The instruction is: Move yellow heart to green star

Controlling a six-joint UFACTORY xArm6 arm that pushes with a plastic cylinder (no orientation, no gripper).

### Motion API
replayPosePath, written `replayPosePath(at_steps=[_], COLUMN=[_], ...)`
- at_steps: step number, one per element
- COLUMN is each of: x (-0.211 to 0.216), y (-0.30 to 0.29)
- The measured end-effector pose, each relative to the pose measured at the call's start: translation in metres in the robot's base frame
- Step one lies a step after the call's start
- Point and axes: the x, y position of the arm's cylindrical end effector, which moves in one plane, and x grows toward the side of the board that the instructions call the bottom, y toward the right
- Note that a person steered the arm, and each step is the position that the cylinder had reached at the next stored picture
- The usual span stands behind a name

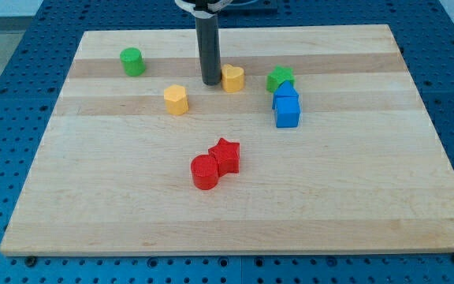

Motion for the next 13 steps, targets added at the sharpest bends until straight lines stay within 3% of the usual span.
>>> replayPosePath(at_steps=[5,13], x=[-0.035,-0.009], y=[0.021,0.025])
